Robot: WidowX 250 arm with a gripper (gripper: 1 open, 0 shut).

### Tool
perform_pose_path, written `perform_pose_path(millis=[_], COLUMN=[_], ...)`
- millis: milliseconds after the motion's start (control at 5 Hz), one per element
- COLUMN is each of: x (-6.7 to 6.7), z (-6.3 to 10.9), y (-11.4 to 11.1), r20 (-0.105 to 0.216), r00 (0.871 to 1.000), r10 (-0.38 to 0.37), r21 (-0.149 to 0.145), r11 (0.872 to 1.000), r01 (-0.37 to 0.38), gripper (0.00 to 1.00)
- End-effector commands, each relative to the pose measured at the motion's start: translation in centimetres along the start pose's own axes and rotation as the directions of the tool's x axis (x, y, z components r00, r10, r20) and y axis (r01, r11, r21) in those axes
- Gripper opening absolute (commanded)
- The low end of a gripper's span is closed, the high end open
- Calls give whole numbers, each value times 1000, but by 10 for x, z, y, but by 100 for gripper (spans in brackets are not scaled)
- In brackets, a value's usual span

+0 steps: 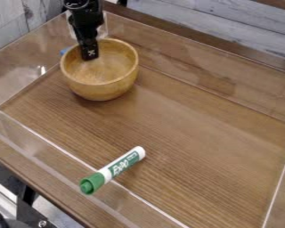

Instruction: Put the blue block in the brown bowl

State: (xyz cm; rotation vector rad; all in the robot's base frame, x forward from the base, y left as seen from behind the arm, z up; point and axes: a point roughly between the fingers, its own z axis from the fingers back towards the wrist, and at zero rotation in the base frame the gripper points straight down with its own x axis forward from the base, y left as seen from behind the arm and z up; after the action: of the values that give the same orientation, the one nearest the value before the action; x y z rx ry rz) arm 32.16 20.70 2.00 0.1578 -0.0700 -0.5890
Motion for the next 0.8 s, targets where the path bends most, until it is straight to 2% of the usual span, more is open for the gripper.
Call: perform_pose_path(millis=[0,200,600], x=[-35,-33,-27], z=[-43,-44,-38], y=[-46,-49,-54], r20=[-104,-105,-105], r00=[995,995,994], r10=[-7,-2,21], r21=[-176,-181,-191], r11=[984,983,981], r01=[-11,-17,-41], gripper=[0,100,100])
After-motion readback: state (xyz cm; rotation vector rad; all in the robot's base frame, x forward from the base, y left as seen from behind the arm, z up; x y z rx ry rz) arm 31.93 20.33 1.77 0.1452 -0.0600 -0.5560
